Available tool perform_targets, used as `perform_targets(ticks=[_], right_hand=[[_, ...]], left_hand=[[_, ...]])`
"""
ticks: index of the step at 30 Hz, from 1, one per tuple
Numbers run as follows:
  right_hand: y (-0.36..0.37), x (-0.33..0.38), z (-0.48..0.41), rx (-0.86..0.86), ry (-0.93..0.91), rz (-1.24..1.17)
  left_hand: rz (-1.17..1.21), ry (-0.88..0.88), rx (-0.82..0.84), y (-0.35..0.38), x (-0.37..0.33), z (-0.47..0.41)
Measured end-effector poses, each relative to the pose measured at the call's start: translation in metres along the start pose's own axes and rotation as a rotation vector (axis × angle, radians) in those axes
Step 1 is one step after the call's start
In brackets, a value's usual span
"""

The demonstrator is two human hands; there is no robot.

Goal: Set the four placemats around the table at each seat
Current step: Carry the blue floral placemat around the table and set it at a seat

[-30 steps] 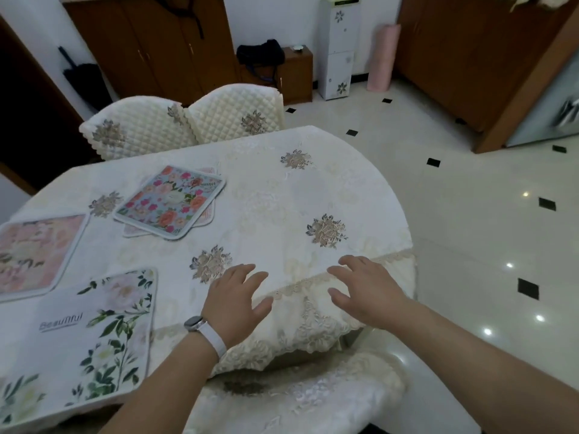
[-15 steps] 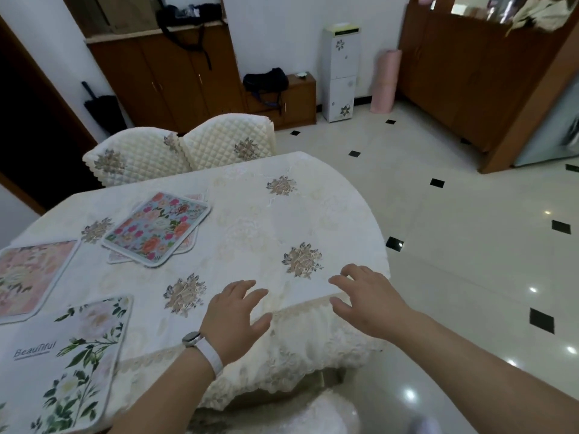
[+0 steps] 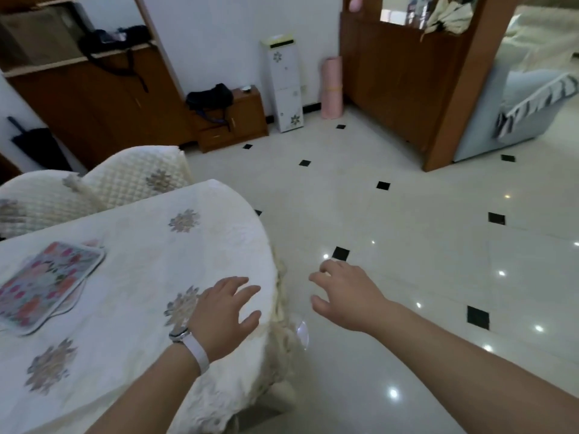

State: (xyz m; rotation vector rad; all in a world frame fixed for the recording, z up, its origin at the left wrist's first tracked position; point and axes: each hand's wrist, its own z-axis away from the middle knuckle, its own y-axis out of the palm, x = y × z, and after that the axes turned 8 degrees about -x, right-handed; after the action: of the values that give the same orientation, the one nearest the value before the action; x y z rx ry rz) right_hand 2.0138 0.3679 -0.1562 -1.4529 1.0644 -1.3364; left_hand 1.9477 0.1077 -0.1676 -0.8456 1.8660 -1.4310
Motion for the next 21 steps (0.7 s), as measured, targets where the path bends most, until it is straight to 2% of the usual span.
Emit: perform_targets(ticks=[8, 12, 21], right_hand=[[-0.026, -0.073, -0.001, -0.062, 0.083, -0.023], [-0.034, -0.103, -0.014, -0.074, 0.122, -0.015], [-0.033, -0.183, -0.122, -0.009, 0.189, 0.052]], left_hand=[[0.027, 0.002, -0.109, 0.009, -0.062, -0.073], [0.077, -0.011, -0.073, 0.037, -0.077, -0.107], [0.157, 0.038, -0.008, 0.096, -0.035, -0.242]])
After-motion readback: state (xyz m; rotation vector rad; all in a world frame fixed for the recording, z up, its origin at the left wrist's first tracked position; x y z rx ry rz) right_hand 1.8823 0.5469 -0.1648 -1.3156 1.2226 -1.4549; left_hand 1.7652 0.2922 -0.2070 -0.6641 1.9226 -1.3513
